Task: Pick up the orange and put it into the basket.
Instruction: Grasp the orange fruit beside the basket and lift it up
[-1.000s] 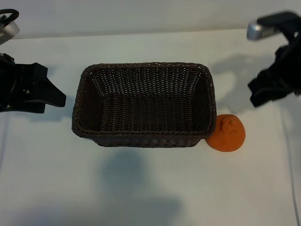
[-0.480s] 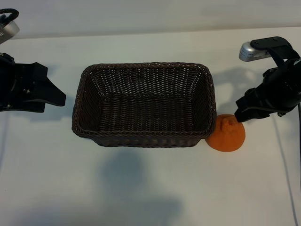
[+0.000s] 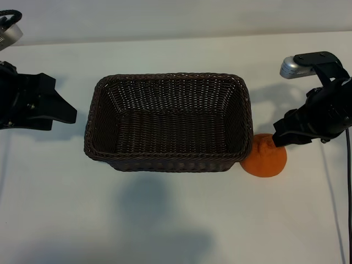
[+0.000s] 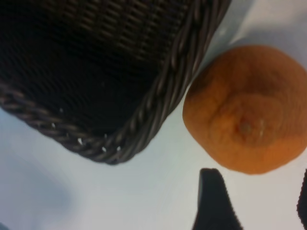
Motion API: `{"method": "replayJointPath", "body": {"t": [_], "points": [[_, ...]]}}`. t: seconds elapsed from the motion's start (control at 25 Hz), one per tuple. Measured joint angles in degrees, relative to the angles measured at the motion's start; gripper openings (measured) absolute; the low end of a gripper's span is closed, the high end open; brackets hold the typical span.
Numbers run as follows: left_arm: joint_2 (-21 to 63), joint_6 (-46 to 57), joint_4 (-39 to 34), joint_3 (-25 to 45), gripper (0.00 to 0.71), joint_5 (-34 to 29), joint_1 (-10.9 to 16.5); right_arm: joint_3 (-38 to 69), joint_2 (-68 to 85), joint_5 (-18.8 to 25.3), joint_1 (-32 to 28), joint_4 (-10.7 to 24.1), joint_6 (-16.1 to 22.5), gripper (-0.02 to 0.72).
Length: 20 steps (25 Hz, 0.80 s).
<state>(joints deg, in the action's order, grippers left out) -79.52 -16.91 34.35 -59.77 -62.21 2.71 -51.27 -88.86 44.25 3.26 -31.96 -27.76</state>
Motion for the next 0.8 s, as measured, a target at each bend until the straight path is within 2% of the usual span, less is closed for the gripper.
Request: {"method": "replayJointPath", "body": {"t": [0.08, 0.28, 0.4, 0.8], "points": [[0.0, -0.38, 0.0, 0.0, 0.56, 0.43, 0.0, 0.27, 0.0, -1.91, 0.91, -0.31, 0.0, 0.421], [0.0, -0.52, 0.0, 0.0, 0.56, 0.88, 0.0, 0.46, -2.25, -6.07, 5.26, 0.88, 0.0, 0.421], [0.0, -0.52, -0.02, 0.0, 0.56, 0.96, 0.0, 0.46, -5.41, -8.39, 5.87, 2.11, 0.07, 0.421], [0.0, -1.17, -0.07, 0.0, 0.56, 1.71, 0.0, 0.46, -11.69, -9.84, 5.89, 2.39, 0.19, 0.419]]}}
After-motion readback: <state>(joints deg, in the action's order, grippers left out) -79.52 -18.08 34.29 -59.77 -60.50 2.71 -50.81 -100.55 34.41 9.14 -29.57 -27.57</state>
